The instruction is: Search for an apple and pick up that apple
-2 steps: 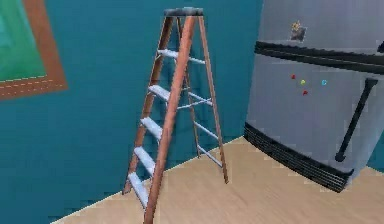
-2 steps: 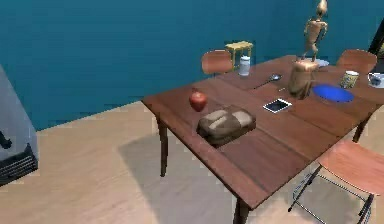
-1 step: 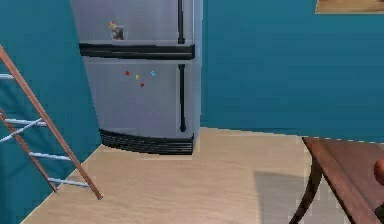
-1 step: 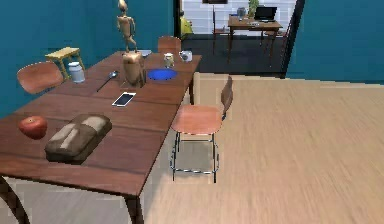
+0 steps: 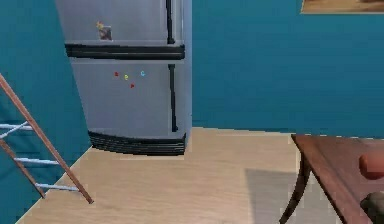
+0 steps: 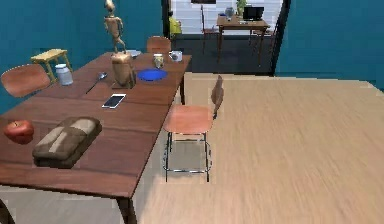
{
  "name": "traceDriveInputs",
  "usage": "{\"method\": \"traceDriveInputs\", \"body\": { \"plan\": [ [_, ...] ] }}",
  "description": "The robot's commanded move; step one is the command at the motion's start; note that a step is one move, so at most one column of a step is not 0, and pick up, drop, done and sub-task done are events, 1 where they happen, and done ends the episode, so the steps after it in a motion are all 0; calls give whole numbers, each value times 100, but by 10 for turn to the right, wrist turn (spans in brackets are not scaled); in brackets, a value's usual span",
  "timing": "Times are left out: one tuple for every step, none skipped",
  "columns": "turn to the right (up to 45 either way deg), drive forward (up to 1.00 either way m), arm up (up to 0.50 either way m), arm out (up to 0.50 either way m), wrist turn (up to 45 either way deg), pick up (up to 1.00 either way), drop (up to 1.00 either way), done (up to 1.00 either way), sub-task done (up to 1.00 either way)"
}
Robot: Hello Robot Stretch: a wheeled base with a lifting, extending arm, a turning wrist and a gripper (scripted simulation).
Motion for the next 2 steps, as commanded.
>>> {"method": "traceDriveInputs", "body": {
  "plan": [
    [0, 100, 0, 0, 0, 0, 0, 0, 0],
    [90, 0, 0, 0, 0, 0, 0, 0, 0]
  ]
}}
